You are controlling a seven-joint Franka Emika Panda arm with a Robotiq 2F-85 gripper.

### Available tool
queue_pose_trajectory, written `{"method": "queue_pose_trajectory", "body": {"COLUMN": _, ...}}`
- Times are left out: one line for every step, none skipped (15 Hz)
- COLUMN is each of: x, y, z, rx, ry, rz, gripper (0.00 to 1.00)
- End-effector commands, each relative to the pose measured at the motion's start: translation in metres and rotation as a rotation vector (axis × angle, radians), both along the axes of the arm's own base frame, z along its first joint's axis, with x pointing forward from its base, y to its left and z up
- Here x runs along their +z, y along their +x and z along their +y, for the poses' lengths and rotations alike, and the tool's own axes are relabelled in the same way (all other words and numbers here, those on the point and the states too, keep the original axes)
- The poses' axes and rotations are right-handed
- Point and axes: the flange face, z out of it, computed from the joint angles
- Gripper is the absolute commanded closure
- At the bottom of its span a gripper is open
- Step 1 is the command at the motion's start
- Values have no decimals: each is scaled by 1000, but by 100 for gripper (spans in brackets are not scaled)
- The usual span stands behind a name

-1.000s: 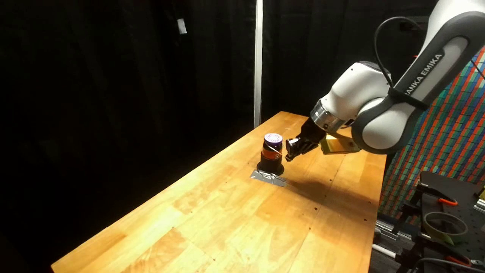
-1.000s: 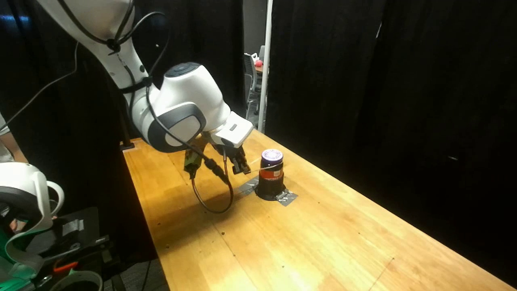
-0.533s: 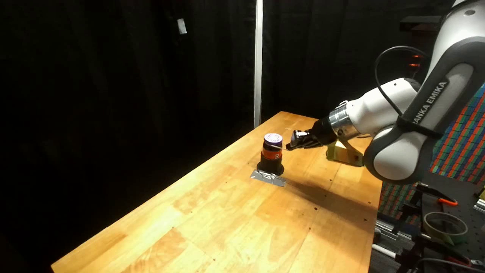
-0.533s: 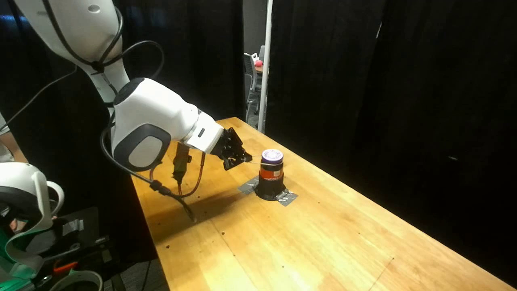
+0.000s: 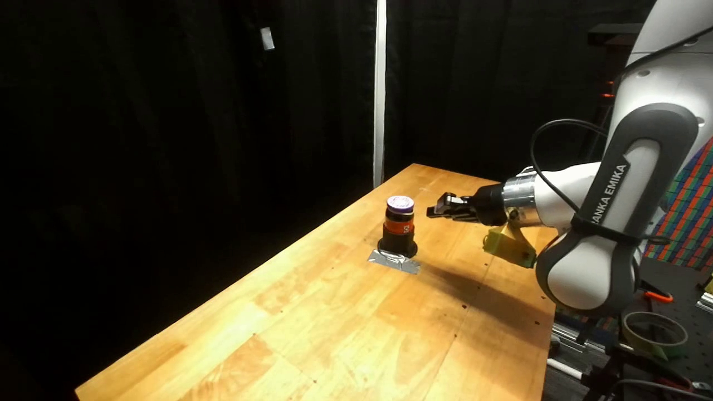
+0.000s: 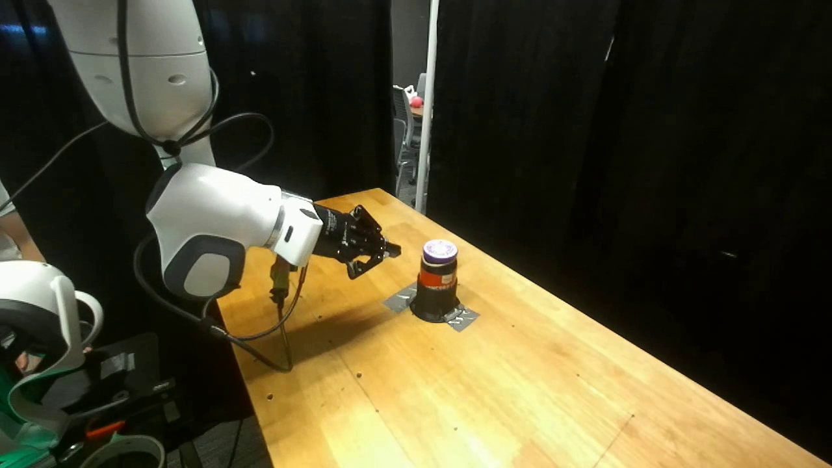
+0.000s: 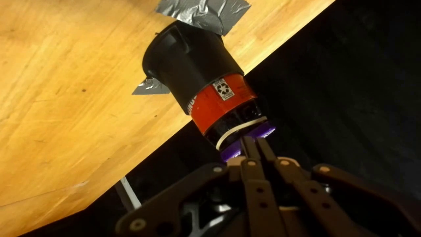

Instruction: Put the rubber band around the base of the cup

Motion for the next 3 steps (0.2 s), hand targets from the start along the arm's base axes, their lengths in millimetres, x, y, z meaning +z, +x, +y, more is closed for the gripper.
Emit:
{"method": "queue_pose_trajectory", "body": {"x": -4, "y": 1, "z": 0, "rx": -3, "ry": 4, "rz": 8, "gripper": 93}}
{"method": "queue_pose_trajectory", "body": {"x": -4, "y": 4, "z": 0, "rx": -6, "ry": 7, "rz": 10, "gripper": 89}}
{"method": "queue_pose_trajectory", "body": {"x": -2, "y": 6, "z": 0, "rx": -8, "ry": 9, "rz": 5, "gripper": 80}}
